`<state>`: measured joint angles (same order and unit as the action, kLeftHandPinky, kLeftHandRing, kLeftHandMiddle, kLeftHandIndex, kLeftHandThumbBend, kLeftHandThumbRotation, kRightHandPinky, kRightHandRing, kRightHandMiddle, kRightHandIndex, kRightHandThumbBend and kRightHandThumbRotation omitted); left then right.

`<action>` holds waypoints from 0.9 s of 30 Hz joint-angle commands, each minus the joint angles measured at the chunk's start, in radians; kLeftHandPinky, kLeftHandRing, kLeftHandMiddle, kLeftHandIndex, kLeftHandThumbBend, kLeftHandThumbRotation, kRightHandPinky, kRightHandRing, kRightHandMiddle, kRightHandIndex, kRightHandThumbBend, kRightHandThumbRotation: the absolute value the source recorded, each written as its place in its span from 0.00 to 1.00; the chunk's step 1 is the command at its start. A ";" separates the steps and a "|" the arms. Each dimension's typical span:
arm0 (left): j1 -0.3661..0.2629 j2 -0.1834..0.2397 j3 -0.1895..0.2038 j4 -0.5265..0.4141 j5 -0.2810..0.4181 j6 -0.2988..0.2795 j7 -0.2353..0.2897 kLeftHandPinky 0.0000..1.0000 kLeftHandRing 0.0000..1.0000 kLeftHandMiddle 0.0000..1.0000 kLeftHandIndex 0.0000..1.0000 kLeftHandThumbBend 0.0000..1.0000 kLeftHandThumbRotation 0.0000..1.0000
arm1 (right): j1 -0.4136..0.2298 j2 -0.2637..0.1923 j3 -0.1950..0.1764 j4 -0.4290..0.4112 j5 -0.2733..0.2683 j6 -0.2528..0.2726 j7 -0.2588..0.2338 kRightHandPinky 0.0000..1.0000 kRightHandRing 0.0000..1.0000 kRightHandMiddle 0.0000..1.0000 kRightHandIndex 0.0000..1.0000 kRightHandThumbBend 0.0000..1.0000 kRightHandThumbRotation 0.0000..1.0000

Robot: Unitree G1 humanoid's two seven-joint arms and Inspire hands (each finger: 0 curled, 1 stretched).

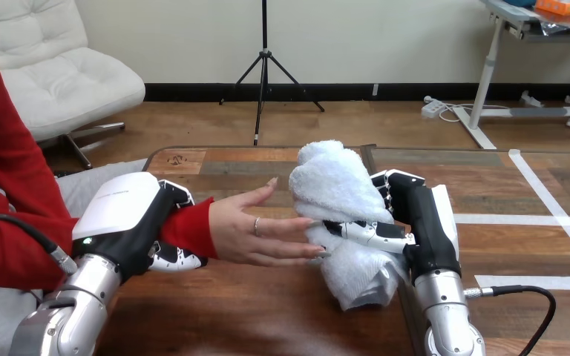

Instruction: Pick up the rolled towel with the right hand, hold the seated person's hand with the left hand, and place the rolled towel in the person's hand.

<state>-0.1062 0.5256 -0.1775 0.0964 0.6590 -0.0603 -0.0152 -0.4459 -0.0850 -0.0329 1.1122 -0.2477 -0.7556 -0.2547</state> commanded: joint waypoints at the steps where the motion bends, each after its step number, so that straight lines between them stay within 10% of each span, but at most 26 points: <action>1: -0.236 -0.021 0.089 -0.214 -0.050 -0.037 0.039 0.28 0.35 0.40 0.41 0.58 0.00 | -0.185 0.000 -0.002 -0.031 0.014 -0.073 -0.031 0.26 0.31 0.37 0.41 0.76 0.00; 27: -0.239 -0.023 0.083 -0.213 -0.068 -0.039 0.030 0.27 0.33 0.40 0.41 0.58 0.00 | -0.185 0.051 0.012 -0.126 0.019 -0.117 -0.032 0.24 0.28 0.34 0.41 0.76 0.00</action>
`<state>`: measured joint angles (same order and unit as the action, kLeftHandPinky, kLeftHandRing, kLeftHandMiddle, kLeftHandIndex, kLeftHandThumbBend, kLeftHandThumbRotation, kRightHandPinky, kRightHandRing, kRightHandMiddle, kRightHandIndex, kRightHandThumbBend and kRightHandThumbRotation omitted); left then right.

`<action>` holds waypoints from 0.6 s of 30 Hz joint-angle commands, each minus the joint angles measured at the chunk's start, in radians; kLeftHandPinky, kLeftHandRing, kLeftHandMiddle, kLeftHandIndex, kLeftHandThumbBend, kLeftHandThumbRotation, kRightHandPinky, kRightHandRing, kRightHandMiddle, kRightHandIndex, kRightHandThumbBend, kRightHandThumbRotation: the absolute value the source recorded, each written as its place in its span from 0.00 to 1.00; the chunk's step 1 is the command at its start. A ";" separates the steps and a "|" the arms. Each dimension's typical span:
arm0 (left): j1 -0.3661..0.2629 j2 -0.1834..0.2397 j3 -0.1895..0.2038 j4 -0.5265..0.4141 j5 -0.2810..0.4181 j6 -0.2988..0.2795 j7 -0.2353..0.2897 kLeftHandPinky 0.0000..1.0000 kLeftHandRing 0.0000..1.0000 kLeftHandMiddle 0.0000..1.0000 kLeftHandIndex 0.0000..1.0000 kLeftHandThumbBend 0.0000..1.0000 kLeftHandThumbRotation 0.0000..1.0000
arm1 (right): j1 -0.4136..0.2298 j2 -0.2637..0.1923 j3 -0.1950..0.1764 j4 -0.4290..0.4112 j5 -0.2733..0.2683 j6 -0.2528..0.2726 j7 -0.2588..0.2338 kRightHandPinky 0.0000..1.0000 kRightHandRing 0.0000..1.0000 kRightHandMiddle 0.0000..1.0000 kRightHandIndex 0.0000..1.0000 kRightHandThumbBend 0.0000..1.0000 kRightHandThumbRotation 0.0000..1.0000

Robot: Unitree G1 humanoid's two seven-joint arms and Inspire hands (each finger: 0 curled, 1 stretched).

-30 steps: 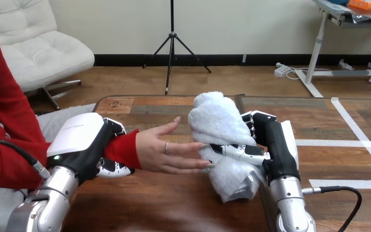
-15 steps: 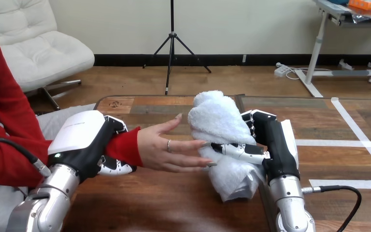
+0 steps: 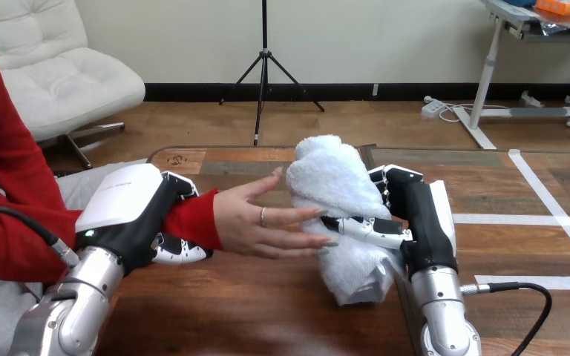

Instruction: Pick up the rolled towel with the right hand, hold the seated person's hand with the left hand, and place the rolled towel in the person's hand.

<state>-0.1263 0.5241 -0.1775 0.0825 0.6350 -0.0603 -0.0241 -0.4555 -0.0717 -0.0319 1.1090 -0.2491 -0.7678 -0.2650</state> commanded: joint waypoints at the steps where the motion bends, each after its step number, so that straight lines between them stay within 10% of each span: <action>1: -0.219 -0.021 0.083 -0.198 -0.044 -0.039 0.039 0.27 0.34 0.40 0.41 0.57 0.00 | -0.175 0.039 0.011 -0.126 0.020 -0.106 -0.023 0.23 0.27 0.34 0.41 0.76 0.00; 18: -0.218 -0.030 0.079 -0.183 -0.048 -0.048 0.039 0.27 0.34 0.40 0.41 0.58 0.00 | -0.178 0.076 0.033 -0.205 0.015 -0.130 -0.016 0.24 0.28 0.35 0.41 0.75 0.00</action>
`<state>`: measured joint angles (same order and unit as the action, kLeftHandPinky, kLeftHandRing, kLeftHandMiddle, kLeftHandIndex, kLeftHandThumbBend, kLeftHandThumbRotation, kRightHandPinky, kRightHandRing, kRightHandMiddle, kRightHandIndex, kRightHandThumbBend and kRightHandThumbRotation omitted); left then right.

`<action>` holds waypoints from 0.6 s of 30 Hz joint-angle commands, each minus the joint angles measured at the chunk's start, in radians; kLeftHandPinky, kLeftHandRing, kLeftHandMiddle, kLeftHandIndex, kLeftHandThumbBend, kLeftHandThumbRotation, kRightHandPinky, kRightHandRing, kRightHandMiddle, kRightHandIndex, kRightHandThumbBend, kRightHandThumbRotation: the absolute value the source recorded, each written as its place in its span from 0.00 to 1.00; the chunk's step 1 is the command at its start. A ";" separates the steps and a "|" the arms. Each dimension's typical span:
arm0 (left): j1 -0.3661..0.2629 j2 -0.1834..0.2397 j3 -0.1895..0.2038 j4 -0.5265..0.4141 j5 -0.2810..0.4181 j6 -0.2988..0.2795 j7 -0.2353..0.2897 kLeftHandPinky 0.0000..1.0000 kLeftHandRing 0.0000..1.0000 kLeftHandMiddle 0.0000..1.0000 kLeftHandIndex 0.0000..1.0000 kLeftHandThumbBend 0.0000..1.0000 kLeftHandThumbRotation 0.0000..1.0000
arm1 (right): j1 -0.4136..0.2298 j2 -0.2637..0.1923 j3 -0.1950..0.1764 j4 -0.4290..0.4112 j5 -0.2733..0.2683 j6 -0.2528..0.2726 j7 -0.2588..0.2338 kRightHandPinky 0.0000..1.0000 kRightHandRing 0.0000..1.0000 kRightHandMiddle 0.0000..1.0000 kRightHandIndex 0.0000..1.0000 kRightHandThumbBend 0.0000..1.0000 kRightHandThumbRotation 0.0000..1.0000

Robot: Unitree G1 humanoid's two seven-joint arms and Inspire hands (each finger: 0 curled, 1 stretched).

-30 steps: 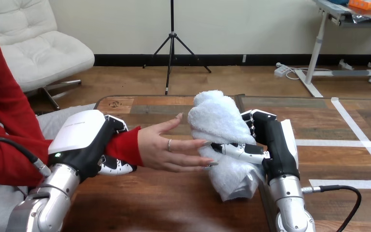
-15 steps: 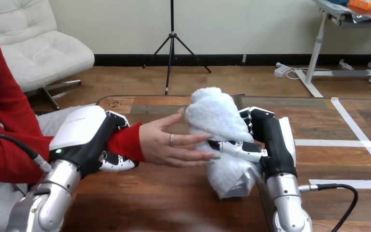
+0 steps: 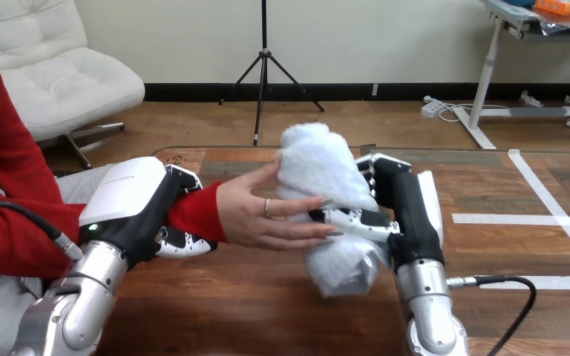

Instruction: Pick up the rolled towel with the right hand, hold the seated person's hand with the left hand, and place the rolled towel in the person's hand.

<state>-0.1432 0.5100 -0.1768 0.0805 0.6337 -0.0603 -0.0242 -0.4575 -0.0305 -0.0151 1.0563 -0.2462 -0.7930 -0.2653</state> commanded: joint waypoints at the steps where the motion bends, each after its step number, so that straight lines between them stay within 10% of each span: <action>1: -0.201 -0.016 0.078 -0.180 -0.046 -0.048 0.039 0.27 0.34 0.40 0.41 0.58 0.00 | -0.175 0.036 0.018 -0.155 0.011 -0.103 -0.016 0.24 0.28 0.35 0.41 0.75 0.00; 18: -0.206 -0.019 0.077 -0.172 -0.041 -0.046 0.042 0.27 0.33 0.40 0.41 0.59 0.00 | -0.156 0.067 0.042 -0.216 0.007 -0.093 0.005 0.25 0.29 0.34 0.40 0.75 0.00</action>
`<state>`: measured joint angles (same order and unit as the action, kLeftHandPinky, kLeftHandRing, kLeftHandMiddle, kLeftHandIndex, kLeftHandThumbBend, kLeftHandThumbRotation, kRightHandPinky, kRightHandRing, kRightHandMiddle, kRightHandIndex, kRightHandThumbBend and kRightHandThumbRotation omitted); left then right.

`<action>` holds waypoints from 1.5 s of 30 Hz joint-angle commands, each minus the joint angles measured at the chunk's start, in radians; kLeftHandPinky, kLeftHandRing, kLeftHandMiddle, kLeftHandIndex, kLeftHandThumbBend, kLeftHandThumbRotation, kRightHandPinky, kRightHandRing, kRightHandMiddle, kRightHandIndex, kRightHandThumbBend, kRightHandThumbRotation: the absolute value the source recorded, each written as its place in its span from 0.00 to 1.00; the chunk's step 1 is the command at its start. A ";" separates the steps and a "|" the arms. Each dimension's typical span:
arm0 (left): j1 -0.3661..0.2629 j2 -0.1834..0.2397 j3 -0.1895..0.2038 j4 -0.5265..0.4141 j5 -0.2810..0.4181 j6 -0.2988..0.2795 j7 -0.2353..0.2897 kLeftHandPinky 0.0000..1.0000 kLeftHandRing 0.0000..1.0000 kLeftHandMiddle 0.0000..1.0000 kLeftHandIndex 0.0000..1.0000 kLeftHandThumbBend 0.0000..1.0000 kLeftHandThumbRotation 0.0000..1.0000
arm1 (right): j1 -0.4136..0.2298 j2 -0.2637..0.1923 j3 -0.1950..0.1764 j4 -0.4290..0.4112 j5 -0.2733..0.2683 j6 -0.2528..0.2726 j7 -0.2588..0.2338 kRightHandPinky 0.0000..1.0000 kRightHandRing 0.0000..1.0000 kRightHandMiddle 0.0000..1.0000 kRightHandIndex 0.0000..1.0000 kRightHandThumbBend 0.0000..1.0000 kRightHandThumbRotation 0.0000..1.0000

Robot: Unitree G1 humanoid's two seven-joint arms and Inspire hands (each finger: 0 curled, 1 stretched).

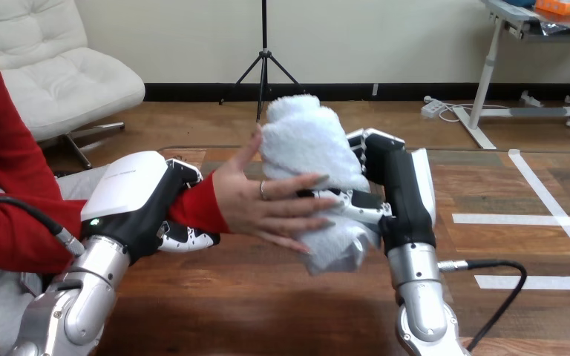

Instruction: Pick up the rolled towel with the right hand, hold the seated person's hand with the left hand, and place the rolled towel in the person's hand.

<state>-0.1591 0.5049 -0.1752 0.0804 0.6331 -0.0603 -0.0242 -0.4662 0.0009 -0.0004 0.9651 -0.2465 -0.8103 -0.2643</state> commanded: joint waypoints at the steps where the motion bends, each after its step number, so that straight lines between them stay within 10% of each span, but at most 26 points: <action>1: -0.191 -0.015 0.076 -0.172 -0.040 -0.046 0.042 0.27 0.33 0.40 0.41 0.59 0.00 | -0.146 0.037 0.029 -0.127 0.007 -0.074 0.004 0.25 0.29 0.34 0.40 0.75 0.00; 45: -0.174 -0.035 0.080 -0.172 -0.057 -0.034 0.034 0.28 0.34 0.41 0.41 0.58 0.00 | -0.079 0.045 0.061 -0.212 0.024 -0.046 0.072 0.21 0.26 0.33 0.40 0.77 0.00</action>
<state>-0.1706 0.4914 -0.1401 0.0516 0.5980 -0.0603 -0.0242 -0.4658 0.0208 0.0281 0.8470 -0.2254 -0.8108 -0.2134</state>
